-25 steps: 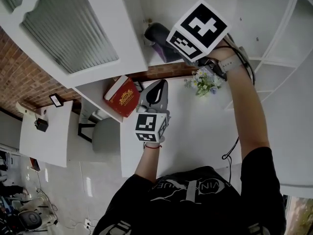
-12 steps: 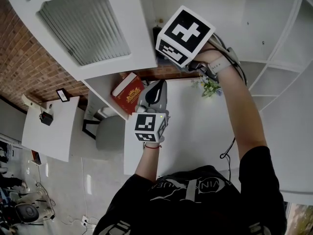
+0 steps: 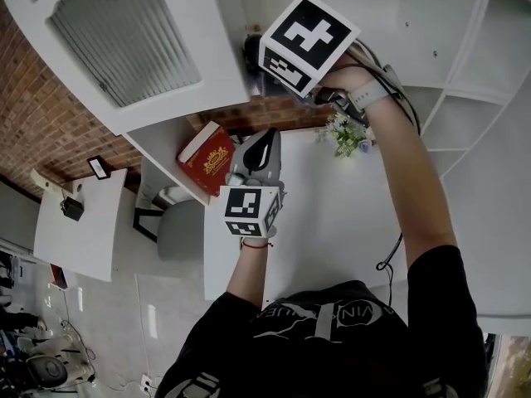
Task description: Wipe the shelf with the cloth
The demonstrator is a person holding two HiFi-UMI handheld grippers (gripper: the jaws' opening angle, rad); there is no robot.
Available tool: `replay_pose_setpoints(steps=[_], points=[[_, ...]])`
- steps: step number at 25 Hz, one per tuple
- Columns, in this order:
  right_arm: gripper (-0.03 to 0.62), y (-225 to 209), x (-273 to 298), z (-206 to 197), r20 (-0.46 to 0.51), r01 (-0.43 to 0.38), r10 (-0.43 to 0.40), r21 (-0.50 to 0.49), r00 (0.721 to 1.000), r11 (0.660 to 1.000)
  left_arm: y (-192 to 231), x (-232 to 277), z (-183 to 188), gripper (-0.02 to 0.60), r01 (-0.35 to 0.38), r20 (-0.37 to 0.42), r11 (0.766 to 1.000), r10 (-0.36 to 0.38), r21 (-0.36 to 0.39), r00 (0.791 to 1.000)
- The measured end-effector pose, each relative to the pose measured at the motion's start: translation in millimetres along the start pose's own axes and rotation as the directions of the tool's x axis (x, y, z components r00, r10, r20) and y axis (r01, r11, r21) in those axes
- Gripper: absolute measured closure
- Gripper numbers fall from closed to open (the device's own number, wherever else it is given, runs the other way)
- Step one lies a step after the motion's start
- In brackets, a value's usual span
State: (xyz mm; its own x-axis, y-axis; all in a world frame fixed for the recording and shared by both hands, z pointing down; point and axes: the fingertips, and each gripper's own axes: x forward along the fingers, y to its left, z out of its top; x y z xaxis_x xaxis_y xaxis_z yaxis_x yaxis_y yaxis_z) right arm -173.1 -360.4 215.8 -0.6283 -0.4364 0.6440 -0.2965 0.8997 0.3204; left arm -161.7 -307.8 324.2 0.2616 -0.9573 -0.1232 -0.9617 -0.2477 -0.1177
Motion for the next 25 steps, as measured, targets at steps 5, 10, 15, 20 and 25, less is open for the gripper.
replay_pose_setpoints(steps=[5,10,15,20,25], points=[[0.503,-15,-11,-16,-0.024,0.047,-0.047,0.013,0.999,0.999,-8,-5,-6,0.569,0.005,-0.012,1.000,-0.005,-0.002,1.000],[0.503,-36,-27,-39,-0.071,0.117,-0.115,0.033,0.991,0.993,-16,-6,-8,0.569,0.016,-0.016,1.000,-0.016,-0.005,1.000],[0.503,-63,-47,-72,-0.122,0.211,-0.201,0.072,0.972,0.975,-35,4,-7,0.569,0.059,-0.005,0.998,-0.059,-0.011,0.998],[0.505,-93,-74,-108,-0.196,0.321,-0.297,0.105,0.935,0.941,-59,14,-3,0.569,0.113,0.008,0.993,-0.112,-0.021,0.994],[0.505,-119,-105,-149,-0.278,0.428,-0.381,0.129,0.882,0.895,-86,25,0,0.569,0.175,0.026,0.984,-0.175,-0.030,0.984]])
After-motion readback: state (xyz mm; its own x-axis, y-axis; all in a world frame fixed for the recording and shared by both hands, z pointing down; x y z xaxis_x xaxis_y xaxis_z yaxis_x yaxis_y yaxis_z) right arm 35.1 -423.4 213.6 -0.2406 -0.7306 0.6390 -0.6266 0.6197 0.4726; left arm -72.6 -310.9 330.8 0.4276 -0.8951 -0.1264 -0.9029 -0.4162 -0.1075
